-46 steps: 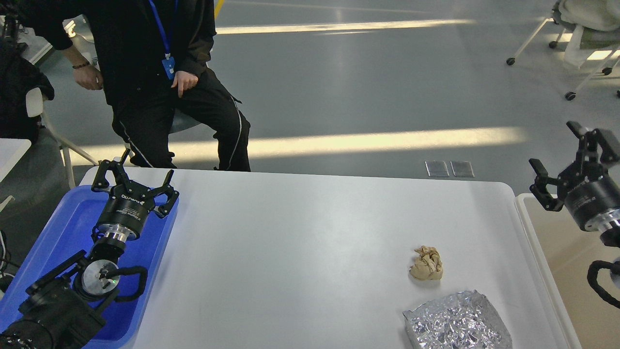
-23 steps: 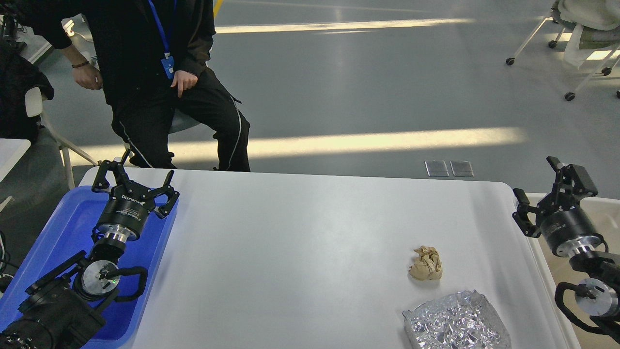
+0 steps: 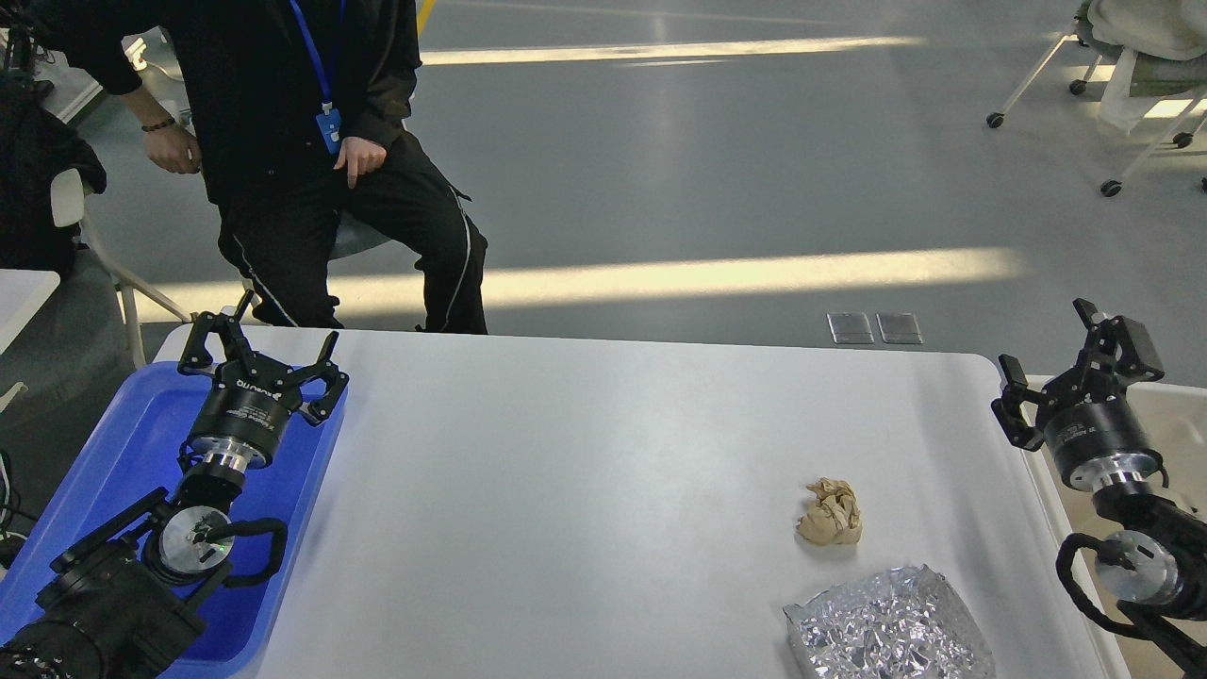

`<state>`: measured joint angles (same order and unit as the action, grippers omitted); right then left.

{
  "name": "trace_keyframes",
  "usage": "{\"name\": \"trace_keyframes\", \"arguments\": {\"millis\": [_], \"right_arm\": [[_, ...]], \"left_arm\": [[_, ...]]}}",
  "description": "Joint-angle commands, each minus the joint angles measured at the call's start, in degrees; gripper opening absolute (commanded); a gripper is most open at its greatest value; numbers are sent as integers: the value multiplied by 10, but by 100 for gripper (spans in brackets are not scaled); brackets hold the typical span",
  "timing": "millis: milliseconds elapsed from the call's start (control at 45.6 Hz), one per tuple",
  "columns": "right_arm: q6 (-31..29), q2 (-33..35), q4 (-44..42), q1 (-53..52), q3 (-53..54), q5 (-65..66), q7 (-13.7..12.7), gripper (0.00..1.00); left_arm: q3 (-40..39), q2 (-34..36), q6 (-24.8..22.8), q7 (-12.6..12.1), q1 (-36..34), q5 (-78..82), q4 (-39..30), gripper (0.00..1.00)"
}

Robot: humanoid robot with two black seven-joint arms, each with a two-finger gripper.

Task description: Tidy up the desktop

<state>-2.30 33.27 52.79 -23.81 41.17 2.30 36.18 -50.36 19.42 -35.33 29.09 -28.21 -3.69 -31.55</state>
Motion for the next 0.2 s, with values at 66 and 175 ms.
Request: {"name": "trace_keyframes", "arguments": {"millis": [66,175], "right_arm": [[2,-30,43,40,52,-2,0,100],[4,-36,39,41,53,-1,0,100]], "left_arm": [[0,0,0,0,0,0,0,100],[0,0,0,0,0,0,0,100]]}}
